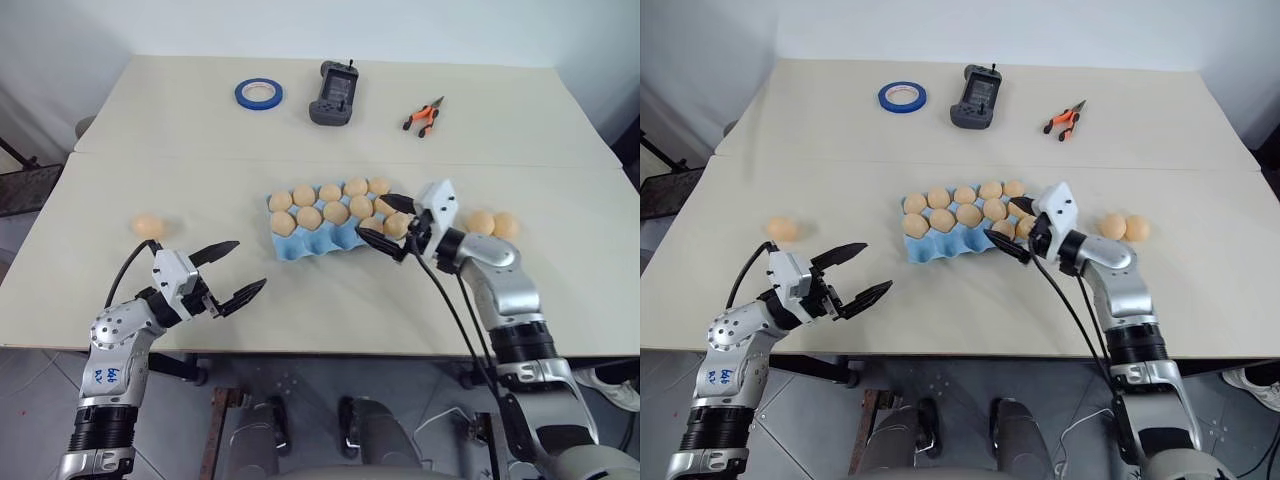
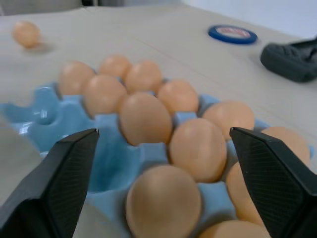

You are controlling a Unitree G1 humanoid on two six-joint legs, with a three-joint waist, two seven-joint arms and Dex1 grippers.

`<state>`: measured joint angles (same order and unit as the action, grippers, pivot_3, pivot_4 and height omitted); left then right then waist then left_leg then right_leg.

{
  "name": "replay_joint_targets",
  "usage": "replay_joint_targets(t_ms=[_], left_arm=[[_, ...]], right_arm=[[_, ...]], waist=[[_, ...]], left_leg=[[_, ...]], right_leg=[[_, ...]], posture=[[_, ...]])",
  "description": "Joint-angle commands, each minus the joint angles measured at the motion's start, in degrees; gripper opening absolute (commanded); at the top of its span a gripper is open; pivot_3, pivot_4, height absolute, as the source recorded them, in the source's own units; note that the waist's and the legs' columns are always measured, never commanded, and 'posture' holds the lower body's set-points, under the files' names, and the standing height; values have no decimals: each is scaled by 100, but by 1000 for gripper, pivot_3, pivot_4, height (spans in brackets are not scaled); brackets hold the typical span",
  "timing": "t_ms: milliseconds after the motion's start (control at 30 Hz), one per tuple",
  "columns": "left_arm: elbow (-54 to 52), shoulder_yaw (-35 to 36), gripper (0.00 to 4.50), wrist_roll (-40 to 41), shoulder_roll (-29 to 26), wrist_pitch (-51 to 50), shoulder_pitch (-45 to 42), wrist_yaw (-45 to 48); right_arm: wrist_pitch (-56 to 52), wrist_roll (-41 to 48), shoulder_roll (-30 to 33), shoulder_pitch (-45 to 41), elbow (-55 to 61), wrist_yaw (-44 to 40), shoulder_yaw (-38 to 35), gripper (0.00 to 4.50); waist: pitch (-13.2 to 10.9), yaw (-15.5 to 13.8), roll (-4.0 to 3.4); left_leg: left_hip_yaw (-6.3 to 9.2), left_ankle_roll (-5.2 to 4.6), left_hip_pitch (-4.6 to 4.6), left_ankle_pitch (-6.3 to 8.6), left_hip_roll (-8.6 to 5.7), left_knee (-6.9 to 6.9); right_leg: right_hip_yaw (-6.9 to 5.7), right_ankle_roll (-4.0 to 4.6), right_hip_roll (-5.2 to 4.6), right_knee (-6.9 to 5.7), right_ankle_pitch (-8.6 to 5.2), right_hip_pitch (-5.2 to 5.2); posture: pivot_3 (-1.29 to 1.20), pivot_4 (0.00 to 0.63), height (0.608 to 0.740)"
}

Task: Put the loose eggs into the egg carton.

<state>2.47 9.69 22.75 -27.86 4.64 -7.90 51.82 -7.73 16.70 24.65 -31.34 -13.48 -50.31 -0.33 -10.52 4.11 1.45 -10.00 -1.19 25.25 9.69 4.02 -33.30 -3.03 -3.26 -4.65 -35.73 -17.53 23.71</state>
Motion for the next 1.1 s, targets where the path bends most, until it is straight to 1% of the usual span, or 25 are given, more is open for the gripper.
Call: replay_joint_targets(t_ms=[33, 100, 200, 367, 433, 500, 600, 733, 867, 1033, 1100], left_arm=[[-167, 51, 4500, 126, -78, -62, 17, 54], [-121, -12, 4500, 124, -112, -117, -25, 162], [-55, -118, 4500, 107, -96, -236, -168, 232], [2, -318, 4500, 60, -46, -307, -405, 353], [20, -371, 4500, 66, -27, -332, -467, 391], [99, -559, 4500, 38, 22, -332, -624, 538], [256, -769, 4500, -68, 81, -210, -862, 690], [418, -928, 4500, -96, 134, -170, -1122, 833], [485, -921, 4500, -37, 150, -285, -1229, 842], [455, -872, 4500, -65, 121, -279, -1171, 782], [417, -857, 4500, -80, 111, -248, -1113, 749]], right_arm=[[-17, 491, 524, 704, 818, -395, -579, 4487], [170, 586, 738, 1191, 991, -392, -932, 4487], [355, 720, 838, 1818, 1100, -110, -1566, 4487], [803, 722, 744, 2708, 1099, 454, -2454, 4487], [916, 746, 714, 2924, 1042, 595, -2653, 4487], [1189, 652, 634, 3248, 707, 834, -2946, 4487], [1531, 473, 567, 3475, 307, 1090, -3081, 4487], [1730, 465, 565, 3406, -35, 1221, -3051, 4487], [1773, 414, 740, 3040, -453, 1039, -2829, 4487], [1674, 171, 1123, 2136, -1208, 849, -2449, 4487], [1590, -8, 1288, 1576, -1693, 890, -2251, 4487]], waist=[[0, -64, 0], [0, -100, 0], [0, -112, 0], [0, -107, 0], [0, -85, 0], [0, -93, 0], [0, -99, 0], [-1, -60, -2], [-1, -3, -2], [-3, 72, -6], [-3, 70, -6]], left_leg=[[0, 0, -2, 0, 0, -3], [-1, 0, -3, 1, -1, -4], [-3, 0, -3, 2, -3, -6], [-2, 0, -4, 2, -6, -11], [-2, 0, -6, 1, -6, -11], [-1, 0, -7, 1, -5, -10], [5, 0, -10, 1, -5, -20], [5, -2, -9, 2, -13, -32], [12, -2, -12, 3, -16, -47], [13, -3, -12, 2, -19, -52], [15, -4, -12, 1, -18, -53]], right_leg=[[0, 0, -1, 1, 0, -3], [1, 1, -2, 11, 0, -7], [7, 41, -3, 21, -22, -11], [11, 45, -1, 21, -24, -12], [12, 45, -1, 21, -24, -13], [13, 43, 1, 21, -24, -14], [7, 45, 4, 21, -24, -22], [20, 49, 1, 23, -25, -24], [27, 45, 7, 24, -21, -31], [29, 42, 5, 20, -18, -32], [26, 43, 5, 19, -19, -32]], posture=[[0, 150, 740], [0, 150, 740], [0, 150, 740], [0, 150, 740], [0, 150, 740], [0, 150, 740], [0, 150, 740], [0, 150, 740], [0, 150, 740], [0, 150, 740], [0, 150, 740]])
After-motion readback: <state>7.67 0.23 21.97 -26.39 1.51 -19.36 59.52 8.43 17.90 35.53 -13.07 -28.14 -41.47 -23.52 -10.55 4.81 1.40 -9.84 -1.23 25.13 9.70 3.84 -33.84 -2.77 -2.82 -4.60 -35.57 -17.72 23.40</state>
